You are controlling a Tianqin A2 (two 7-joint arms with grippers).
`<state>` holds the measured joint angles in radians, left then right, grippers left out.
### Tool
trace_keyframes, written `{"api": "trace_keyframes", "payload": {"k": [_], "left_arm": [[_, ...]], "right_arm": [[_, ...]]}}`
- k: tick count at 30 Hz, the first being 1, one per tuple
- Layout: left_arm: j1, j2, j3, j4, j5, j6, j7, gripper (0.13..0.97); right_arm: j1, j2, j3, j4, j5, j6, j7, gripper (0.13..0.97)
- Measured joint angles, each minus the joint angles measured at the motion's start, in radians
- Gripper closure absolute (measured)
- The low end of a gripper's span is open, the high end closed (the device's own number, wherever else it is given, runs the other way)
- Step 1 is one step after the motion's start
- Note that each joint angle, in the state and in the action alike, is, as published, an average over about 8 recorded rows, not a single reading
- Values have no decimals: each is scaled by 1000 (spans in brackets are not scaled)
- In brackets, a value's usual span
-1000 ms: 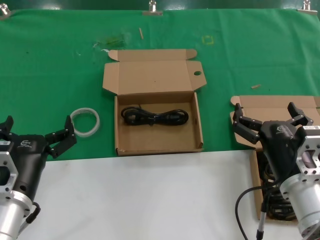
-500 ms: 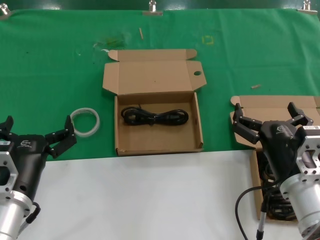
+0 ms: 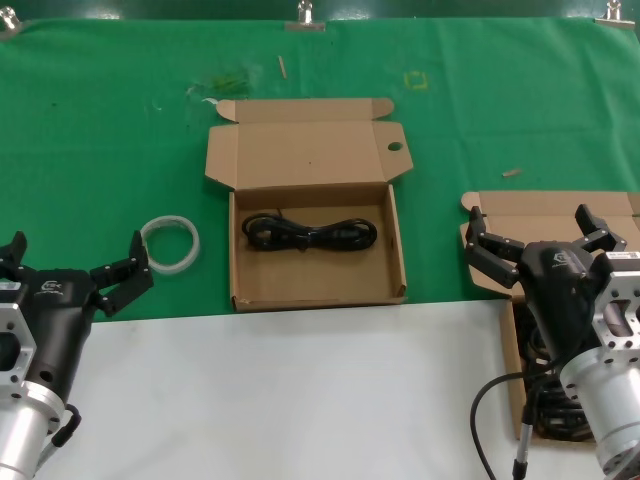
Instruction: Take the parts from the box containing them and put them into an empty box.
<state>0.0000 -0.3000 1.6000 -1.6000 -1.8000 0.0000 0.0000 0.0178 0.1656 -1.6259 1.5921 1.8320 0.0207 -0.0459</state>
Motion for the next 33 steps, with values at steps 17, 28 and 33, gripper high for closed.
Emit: {"api": "trace_keyframes", "payload": {"k": [17,28,33], "left_arm": [[0,0,0,0,0,0,0,132],[0,0,0,0,0,0,0,132],[0,0,0,0,0,0,0,132]], "right_arm": [[0,0,0,0,0,0,0,129],[0,0,0,0,0,0,0,129],[0,0,0,0,0,0,0,129]]}}
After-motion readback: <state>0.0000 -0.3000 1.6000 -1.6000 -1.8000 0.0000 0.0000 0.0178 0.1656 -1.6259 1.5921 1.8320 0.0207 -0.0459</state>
